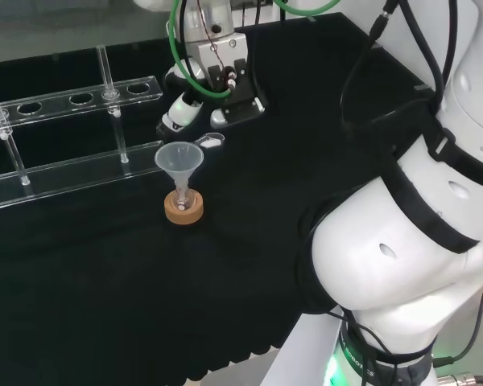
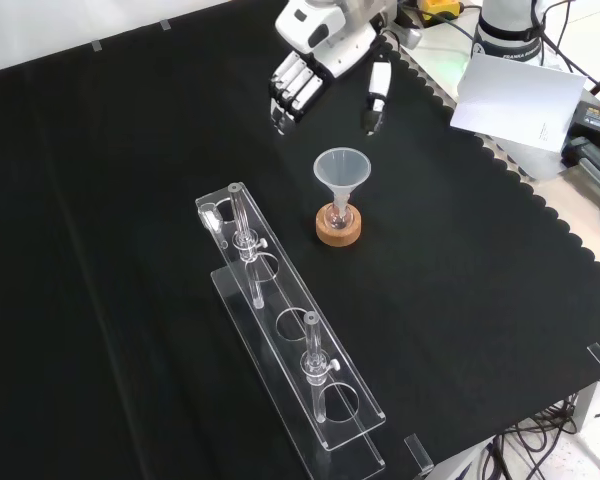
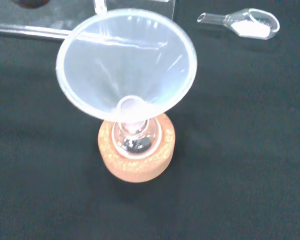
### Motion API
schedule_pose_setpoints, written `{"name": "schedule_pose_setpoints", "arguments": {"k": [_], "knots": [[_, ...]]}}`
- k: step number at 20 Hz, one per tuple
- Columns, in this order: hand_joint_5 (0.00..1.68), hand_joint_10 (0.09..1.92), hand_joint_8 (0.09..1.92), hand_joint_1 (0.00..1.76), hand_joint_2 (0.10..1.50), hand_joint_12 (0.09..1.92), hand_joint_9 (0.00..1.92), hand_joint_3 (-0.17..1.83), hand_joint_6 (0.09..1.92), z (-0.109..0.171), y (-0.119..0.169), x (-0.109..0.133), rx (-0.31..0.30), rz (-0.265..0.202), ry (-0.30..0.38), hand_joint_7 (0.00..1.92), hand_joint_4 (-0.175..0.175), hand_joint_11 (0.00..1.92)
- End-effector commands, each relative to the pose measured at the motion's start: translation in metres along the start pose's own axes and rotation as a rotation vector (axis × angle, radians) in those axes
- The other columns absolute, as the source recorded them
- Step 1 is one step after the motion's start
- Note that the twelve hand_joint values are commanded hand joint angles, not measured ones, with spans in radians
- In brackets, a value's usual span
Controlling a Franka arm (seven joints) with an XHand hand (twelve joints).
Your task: Pick up the weighing funnel.
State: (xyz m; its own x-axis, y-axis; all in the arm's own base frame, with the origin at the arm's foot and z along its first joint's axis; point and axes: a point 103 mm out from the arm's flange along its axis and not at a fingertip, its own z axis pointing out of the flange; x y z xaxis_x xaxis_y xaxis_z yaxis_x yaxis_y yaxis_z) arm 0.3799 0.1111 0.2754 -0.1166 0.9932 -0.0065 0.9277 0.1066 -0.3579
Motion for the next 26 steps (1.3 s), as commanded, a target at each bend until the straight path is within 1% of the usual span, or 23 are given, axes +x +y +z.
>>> {"name": "schedule_pose_setpoints", "arguments": {"k": [1,8,13,15,19,23,26], "knots": [[0.29,0.78,0.52,0.65,0.89,1.49,0.12,-0.17,0.09,-0.015,0.026,-0.031,0.018,0.004,-0.002,0.0,-0.055,0.15],[0.29,0.77,0.58,0.66,0.9,1.49,0.15,-0.17,0.09,-0.024,0.053,-0.065,-0.008,0.026,-0.007,0.0,-0.055,0.17],[0.31,0.76,0.65,0.72,0.94,1.46,0.22,-0.17,0.09,-0.022,0.075,-0.084,-0.004,0.039,-0.008,0.03,-0.056,0.21],[0.32,0.75,0.66,0.75,0.95,1.45,0.25,-0.17,0.09,-0.019,0.084,-0.09,-0.001,0.04,-0.024,0.05,-0.056,0.23],[0.37,0.72,0.68,0.81,0.94,1.42,0.33,-0.17,0.09,-0.006,0.103,-0.101,-0.002,0.04,-0.002,0.11,-0.053,0.27],[0.42,0.69,0.69,0.83,0.95,1.39,0.4,-0.17,0.09,0.007,0.122,-0.106,-0.013,0.039,0.001,0.17,-0.053,0.33],[0.47,0.67,0.7,0.84,0.95,1.37,0.45,-0.17,0.09,0.019,0.14,-0.109,0.005,0.03,-0.001,0.22,-0.051,0.36]]}}
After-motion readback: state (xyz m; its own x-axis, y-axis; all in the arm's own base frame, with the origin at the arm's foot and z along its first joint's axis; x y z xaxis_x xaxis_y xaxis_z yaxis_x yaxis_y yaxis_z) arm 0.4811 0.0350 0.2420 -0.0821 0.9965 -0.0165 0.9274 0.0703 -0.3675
